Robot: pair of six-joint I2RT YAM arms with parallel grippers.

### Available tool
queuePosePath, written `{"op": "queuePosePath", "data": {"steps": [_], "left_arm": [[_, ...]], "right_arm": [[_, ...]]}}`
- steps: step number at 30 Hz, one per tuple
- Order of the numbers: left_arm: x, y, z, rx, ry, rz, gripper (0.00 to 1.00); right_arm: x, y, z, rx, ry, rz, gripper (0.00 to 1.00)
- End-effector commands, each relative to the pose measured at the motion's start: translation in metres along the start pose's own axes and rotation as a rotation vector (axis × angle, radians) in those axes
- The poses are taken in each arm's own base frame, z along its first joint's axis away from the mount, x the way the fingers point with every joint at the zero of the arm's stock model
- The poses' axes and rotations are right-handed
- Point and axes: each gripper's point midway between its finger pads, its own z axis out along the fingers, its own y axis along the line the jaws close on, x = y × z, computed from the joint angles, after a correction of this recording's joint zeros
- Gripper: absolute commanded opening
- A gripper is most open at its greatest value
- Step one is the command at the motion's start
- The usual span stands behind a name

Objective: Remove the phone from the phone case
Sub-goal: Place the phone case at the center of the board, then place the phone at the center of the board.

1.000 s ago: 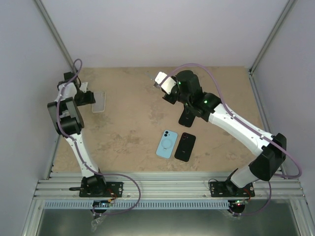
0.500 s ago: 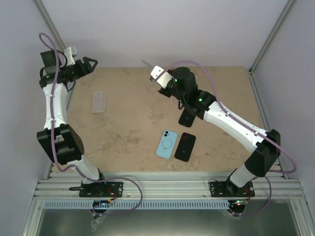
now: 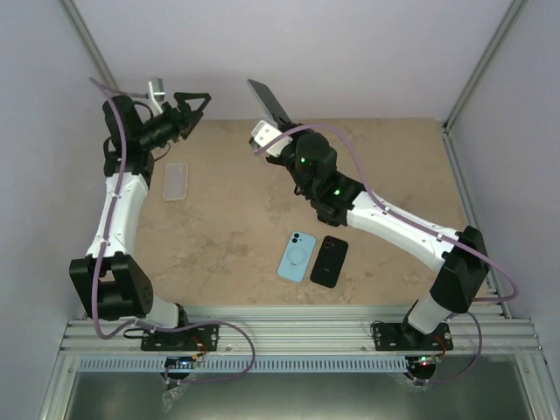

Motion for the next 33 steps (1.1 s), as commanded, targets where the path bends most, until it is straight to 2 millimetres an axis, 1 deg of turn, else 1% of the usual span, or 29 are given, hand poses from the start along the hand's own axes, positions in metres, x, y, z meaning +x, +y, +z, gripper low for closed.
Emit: {"op": "queuePosePath", "data": {"steps": [1, 4, 5, 7, 12, 14, 19, 26, 30, 33], "left_arm": [[0.016, -0.043, 0.008, 0.111, 0.020, -0.039, 0.97], [0.031, -0.053, 0.015, 0.132, 0.048, -0.044, 0.94], [0.042, -0.058, 0.020, 0.144, 0.069, -0.048, 0.93], [0.052, -0.062, 0.024, 0.158, 0.087, -0.067, 0.91], [0.073, -0.059, 0.031, 0.169, 0.112, -0.123, 0.82], [0.080, -0.061, 0.032, 0.173, 0.122, -0.126, 0.78], [0.087, -0.070, 0.032, 0.185, 0.125, -0.119, 0.74], [0.090, -0.075, 0.031, 0.192, 0.129, -0.125, 0.59], [0.094, -0.073, 0.031, 0.176, 0.137, -0.130, 0.47], [0.098, -0.069, 0.031, 0.160, 0.146, -0.139, 0.43]], "right_arm": [[-0.020, -0.017, -0.007, 0.181, -0.060, -0.041, 0.00], [-0.025, -0.010, -0.012, 0.214, -0.076, -0.090, 0.01], [-0.026, -0.008, -0.015, 0.228, -0.082, -0.107, 0.00], [-0.029, -0.003, -0.019, 0.254, -0.095, -0.140, 0.00], [-0.036, 0.010, -0.030, 0.310, -0.127, -0.219, 0.00], [-0.038, 0.018, -0.033, 0.321, -0.138, -0.252, 0.01], [-0.041, 0.028, -0.040, 0.353, -0.159, -0.316, 0.01], [-0.041, 0.039, -0.047, 0.404, -0.172, -0.418, 0.00], [-0.042, 0.040, -0.047, 0.412, -0.171, -0.435, 0.00], [-0.043, 0.041, -0.047, 0.426, -0.172, -0.457, 0.00]]}}
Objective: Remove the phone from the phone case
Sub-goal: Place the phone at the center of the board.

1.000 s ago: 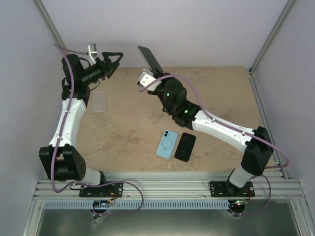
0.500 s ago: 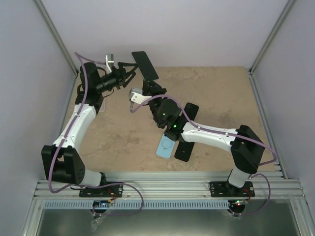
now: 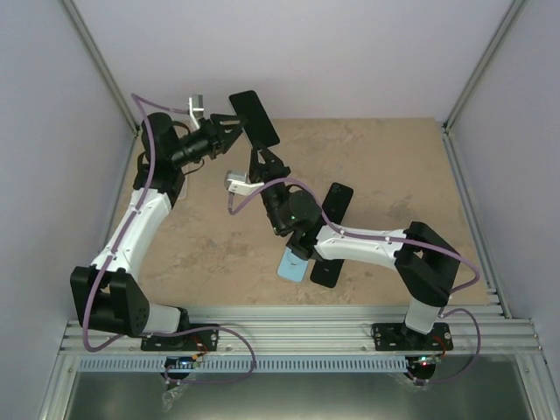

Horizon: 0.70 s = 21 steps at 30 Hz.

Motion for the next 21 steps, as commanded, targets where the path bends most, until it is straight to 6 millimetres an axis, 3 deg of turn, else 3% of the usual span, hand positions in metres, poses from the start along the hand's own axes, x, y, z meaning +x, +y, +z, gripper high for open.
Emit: {"op": "queuePosePath", "data": {"steps": [1, 10, 16, 18, 21], "left_arm": [[0.008, -0.002, -0.001, -0.008, 0.007, 0.001, 0.42], [0.014, -0.003, 0.000, -0.002, 0.013, 0.004, 0.30], [0.016, 0.000, -0.001, -0.017, 0.004, 0.015, 0.10], [0.014, -0.002, -0.002, -0.021, -0.002, 0.030, 0.04], [0.012, 0.001, -0.001, -0.047, -0.003, 0.058, 0.00]], "right_arm": [[-0.004, -0.031, -0.003, 0.133, -0.010, 0.024, 0.00], [-0.008, -0.021, -0.005, 0.134, -0.012, -0.029, 0.00], [-0.008, -0.019, -0.005, 0.133, -0.011, -0.037, 0.01], [-0.007, -0.019, -0.005, 0.128, -0.008, -0.034, 0.09], [-0.006, -0.017, -0.006, 0.106, -0.010, -0.026, 0.34]]}}
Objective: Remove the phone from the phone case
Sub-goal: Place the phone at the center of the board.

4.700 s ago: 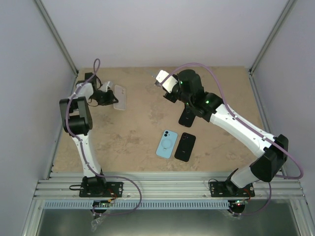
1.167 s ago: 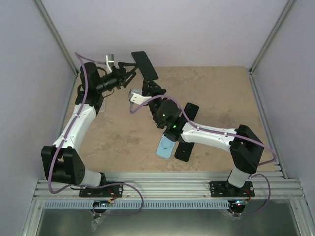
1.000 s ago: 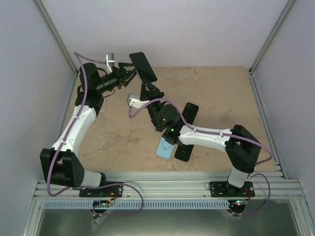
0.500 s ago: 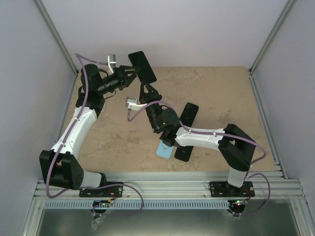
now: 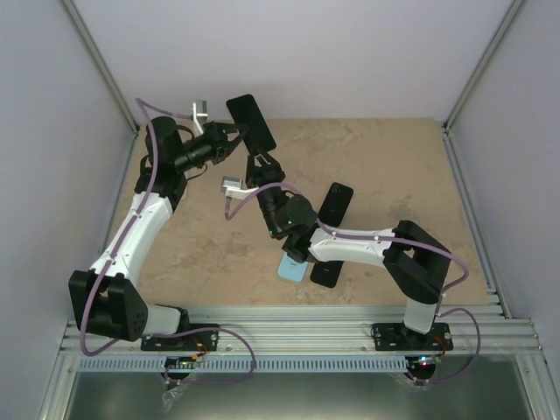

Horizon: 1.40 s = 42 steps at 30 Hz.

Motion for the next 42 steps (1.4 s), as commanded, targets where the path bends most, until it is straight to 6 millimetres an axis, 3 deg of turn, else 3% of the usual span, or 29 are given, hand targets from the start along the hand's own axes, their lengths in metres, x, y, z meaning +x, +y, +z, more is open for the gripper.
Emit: {"op": "queuePosePath", "data": {"steps": [1, 5, 14, 20, 25, 31, 42], "left_arm": [[-0.002, -0.001, -0.002, -0.027, -0.008, 0.069, 0.00], [-0.009, 0.004, -0.003, -0.044, -0.011, 0.098, 0.00], [-0.027, 0.042, -0.018, -0.162, 0.022, 0.167, 0.00], [-0.035, 0.090, -0.045, -0.298, 0.092, 0.244, 0.00], [-0.032, 0.132, -0.063, -0.407, 0.199, 0.298, 0.00], [-0.028, 0.180, -0.080, -0.509, 0.294, 0.267, 0.00], [-0.019, 0.240, -0.087, -0.514, 0.479, 0.199, 0.00]], "right_arm": [[0.002, -0.028, -0.004, 0.066, -0.001, 0.083, 0.39], [0.007, -0.028, -0.010, 0.035, -0.006, 0.091, 0.61], [0.014, 0.008, -0.028, -0.244, -0.016, 0.202, 0.97], [0.020, 0.031, -0.031, -0.477, 0.023, 0.348, 0.98], [0.025, 0.039, -0.030, -0.608, 0.045, 0.451, 0.98], [0.031, 0.047, -0.030, -0.665, 0.067, 0.489, 0.98], [0.038, 0.056, -0.027, -0.692, 0.106, 0.486, 0.98]]}}
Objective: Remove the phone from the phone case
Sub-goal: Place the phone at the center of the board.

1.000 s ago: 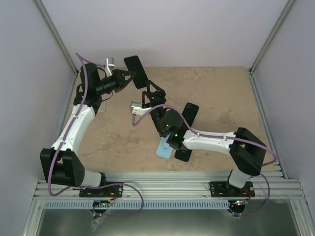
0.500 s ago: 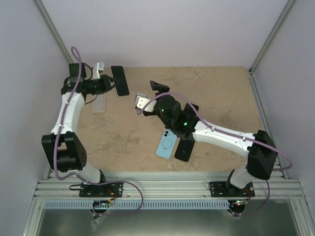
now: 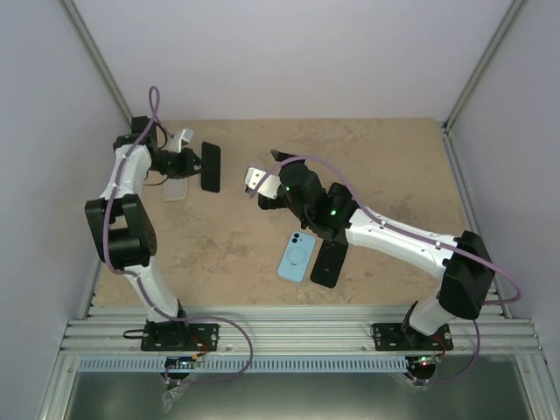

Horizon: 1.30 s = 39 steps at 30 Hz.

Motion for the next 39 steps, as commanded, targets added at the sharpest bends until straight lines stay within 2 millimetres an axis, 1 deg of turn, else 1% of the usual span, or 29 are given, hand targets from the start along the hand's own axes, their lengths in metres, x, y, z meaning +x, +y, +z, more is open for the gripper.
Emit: {"op": "queuePosePath", "data": {"steps": [1, 6, 10, 16, 27, 33, 39], "left_arm": [[0.002, 0.010, -0.001, 0.047, 0.051, 0.030, 0.00], [0.001, 0.036, 0.008, 0.059, 0.066, -0.014, 0.00], [-0.004, 0.052, 0.013, 0.062, 0.070, -0.037, 0.00], [-0.008, 0.077, 0.027, 0.087, 0.081, -0.086, 0.00], [-0.012, 0.096, 0.046, 0.167, 0.116, -0.150, 0.00], [-0.016, 0.114, 0.054, 0.147, 0.114, -0.179, 0.00], [-0.017, 0.126, 0.060, 0.122, 0.113, -0.200, 0.04]], "right_arm": [[-0.003, -0.007, 0.000, 0.009, 0.004, 0.020, 0.98], [0.000, -0.007, 0.001, 0.015, 0.012, 0.012, 0.98], [0.002, -0.007, 0.003, 0.018, 0.016, 0.008, 0.98], [0.005, -0.006, 0.006, 0.023, 0.026, -0.003, 0.98], [0.007, -0.008, 0.007, 0.030, 0.032, 0.003, 0.98], [0.008, -0.008, 0.008, 0.029, 0.033, 0.006, 0.98], [0.008, -0.012, 0.008, 0.046, 0.033, 0.014, 0.98]]}}
